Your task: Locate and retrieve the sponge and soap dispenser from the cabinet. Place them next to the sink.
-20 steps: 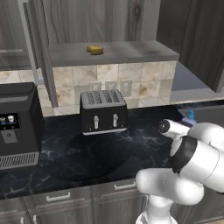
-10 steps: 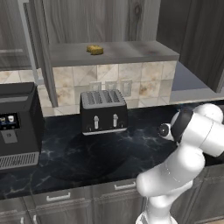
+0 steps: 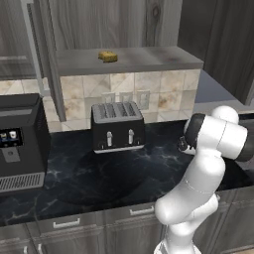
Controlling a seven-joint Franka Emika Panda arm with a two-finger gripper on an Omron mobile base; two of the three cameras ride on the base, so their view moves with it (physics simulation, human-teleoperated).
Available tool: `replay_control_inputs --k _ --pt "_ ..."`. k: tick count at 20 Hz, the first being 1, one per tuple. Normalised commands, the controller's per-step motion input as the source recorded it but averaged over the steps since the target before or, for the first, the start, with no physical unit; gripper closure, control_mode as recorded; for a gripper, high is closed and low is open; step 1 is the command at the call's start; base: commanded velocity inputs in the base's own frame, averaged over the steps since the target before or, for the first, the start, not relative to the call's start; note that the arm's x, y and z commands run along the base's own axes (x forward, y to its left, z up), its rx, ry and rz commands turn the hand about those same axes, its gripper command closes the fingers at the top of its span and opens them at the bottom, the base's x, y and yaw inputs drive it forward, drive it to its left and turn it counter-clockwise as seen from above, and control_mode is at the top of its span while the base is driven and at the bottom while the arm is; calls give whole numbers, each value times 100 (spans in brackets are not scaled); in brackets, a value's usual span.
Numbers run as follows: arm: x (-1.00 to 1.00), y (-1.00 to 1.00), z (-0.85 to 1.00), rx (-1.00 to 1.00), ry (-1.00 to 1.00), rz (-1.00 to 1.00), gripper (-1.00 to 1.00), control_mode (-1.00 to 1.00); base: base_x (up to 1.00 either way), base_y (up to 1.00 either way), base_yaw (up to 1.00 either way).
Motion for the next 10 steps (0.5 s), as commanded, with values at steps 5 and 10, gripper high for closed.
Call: replay_control_inputs --k 5,10 --pt "6 -19 -26 2 0 0 100 -100 0 0 0" --pt "-2 0 -26 9 0 0 -100 -100 0 0 0"
